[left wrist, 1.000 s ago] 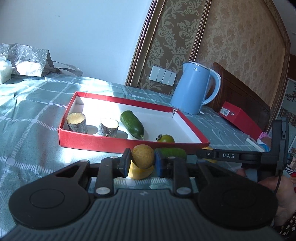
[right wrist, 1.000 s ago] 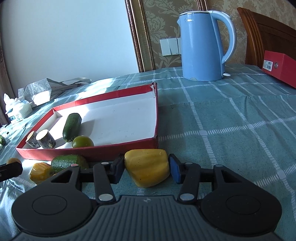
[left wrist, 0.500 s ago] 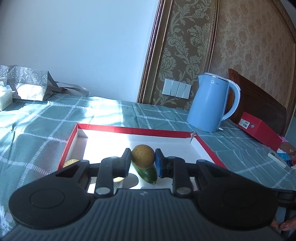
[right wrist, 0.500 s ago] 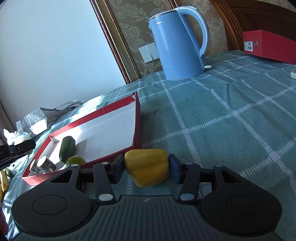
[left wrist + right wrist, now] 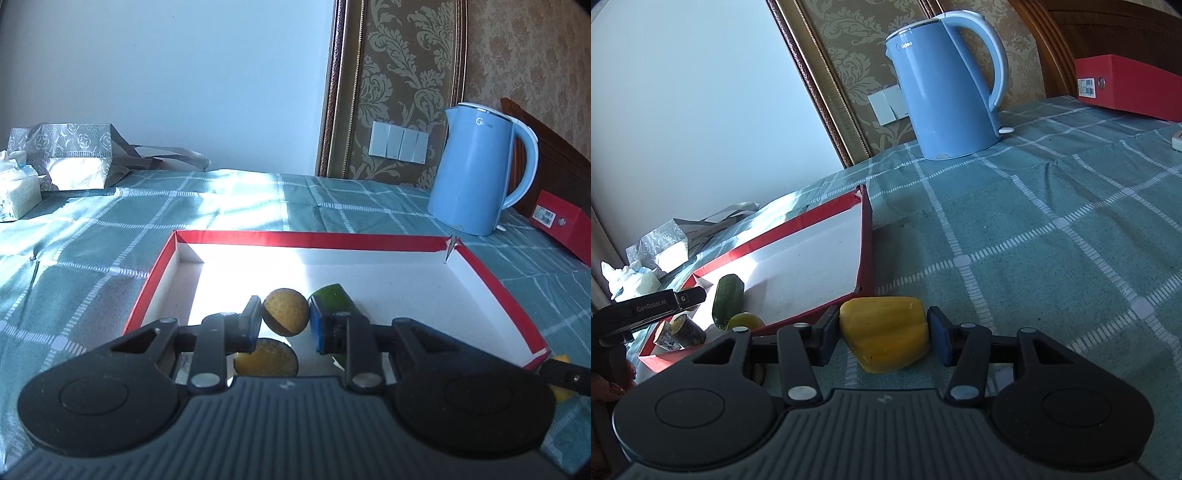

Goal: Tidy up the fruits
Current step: 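Lower the potato into the tray and open the left tool while the right tool holds the pepper, then carry the yellow pepper into the tray and open the right tool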

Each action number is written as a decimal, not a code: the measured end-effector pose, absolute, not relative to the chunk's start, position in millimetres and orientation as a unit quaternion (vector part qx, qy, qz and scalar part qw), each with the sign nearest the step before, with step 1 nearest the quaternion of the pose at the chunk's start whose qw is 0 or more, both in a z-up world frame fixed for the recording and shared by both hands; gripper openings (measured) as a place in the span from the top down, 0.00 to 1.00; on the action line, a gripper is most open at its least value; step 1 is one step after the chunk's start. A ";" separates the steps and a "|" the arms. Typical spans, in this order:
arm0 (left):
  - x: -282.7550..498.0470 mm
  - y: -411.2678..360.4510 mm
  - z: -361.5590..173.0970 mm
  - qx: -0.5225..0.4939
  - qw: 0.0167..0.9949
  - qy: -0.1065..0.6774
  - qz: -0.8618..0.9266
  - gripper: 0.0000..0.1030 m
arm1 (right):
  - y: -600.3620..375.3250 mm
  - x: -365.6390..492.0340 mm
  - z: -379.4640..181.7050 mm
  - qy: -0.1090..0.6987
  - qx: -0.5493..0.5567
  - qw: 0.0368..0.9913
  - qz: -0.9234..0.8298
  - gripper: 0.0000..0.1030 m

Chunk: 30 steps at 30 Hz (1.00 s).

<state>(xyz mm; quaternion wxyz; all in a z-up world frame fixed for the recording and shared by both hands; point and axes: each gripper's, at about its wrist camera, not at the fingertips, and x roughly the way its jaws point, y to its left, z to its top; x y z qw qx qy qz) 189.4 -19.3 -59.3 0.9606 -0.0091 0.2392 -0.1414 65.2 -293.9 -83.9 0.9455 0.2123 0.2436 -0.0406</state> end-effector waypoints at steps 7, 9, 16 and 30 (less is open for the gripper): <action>194.4 -20.1 -66.0 0.000 0.961 0.238 -0.140 0.62 | -292.2 65.9 -83.6 0.242 0.211 0.946 -0.042 0.51; 195.5 -17.2 -66.6 -0.006 0.963 0.235 -0.134 0.44 | -292.5 66.7 -83.5 0.243 0.211 0.946 -0.042 0.51; 182.2 -6.4 -59.9 -0.015 0.973 0.196 -0.119 0.09 | -292.7 65.3 -83.2 0.240 0.212 0.946 -0.043 0.51; 134.7 17.8 -56.2 -0.035 0.979 0.170 -0.110 0.00 | -292.3 58.4 -74.8 0.203 0.198 0.958 -0.036 0.51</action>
